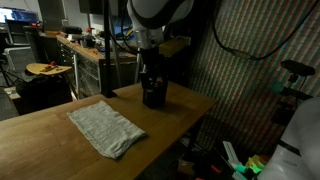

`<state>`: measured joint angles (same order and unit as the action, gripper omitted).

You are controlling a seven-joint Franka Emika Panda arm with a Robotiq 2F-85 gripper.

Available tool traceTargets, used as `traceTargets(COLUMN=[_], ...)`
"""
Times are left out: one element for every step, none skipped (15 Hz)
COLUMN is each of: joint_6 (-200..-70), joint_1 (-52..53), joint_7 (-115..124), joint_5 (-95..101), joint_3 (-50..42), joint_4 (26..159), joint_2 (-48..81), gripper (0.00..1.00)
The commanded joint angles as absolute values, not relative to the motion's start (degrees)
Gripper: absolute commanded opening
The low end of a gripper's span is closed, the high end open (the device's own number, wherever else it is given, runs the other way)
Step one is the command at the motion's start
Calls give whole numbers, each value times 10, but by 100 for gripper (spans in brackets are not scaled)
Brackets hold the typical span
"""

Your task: Put the towel on the table into the box

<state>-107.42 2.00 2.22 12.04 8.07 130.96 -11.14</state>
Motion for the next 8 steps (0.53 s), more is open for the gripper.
traceTargets(joint_6=[-1149, -1180, -1215, -1248, -1287, -1322, -1353, -1384], joint_1=[43, 47, 50, 52, 54, 56, 57, 57], joint_7=[-2, -10, -16, -23, -29, -38, -47, -56], joint_5=[87, 74, 61, 48, 37, 28, 23, 26], joint_3=[71, 71, 70, 69, 70, 70, 70, 72], joint_4=[1308, 1311, 1315, 1317, 1319, 1321, 1320, 1316], joint_2=[-97, -92, -87, -81, -71, -63, -52, -39], gripper=[100, 100, 100, 100, 100, 100, 100, 100])
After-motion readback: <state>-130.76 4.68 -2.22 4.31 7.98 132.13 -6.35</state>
